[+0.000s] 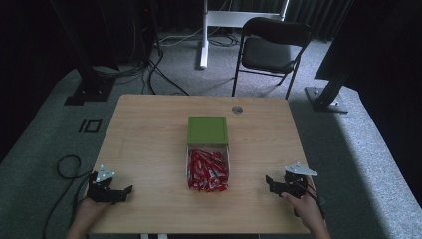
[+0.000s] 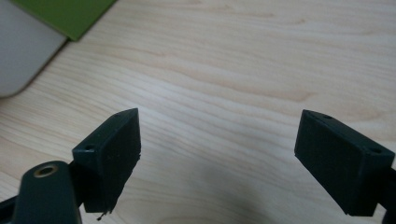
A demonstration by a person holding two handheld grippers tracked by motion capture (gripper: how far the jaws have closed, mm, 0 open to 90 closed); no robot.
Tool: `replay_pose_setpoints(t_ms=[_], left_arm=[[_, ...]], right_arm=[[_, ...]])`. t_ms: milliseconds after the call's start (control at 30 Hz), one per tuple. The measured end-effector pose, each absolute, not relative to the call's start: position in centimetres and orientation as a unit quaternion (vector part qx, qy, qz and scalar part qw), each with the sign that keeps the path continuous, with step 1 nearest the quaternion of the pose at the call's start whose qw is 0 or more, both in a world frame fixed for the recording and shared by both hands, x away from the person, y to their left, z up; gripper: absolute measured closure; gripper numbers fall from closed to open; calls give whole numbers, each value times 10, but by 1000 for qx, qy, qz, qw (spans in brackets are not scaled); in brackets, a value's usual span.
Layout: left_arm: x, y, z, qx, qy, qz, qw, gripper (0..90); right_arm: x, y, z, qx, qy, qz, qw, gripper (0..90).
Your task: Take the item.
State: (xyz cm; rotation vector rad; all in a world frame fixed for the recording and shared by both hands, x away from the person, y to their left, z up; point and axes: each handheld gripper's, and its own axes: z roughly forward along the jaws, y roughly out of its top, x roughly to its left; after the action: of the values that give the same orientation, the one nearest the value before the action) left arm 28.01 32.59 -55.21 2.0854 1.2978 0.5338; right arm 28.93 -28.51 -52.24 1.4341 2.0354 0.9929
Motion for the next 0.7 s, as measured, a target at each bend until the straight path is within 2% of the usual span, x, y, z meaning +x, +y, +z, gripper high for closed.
replay_pose_setpoints(t_ms=[700], left_arm=[[280, 326, -552, 788, 492, 202, 310, 7]], right_arm=[[291, -257, -481, 475, 745, 408, 230, 145]])
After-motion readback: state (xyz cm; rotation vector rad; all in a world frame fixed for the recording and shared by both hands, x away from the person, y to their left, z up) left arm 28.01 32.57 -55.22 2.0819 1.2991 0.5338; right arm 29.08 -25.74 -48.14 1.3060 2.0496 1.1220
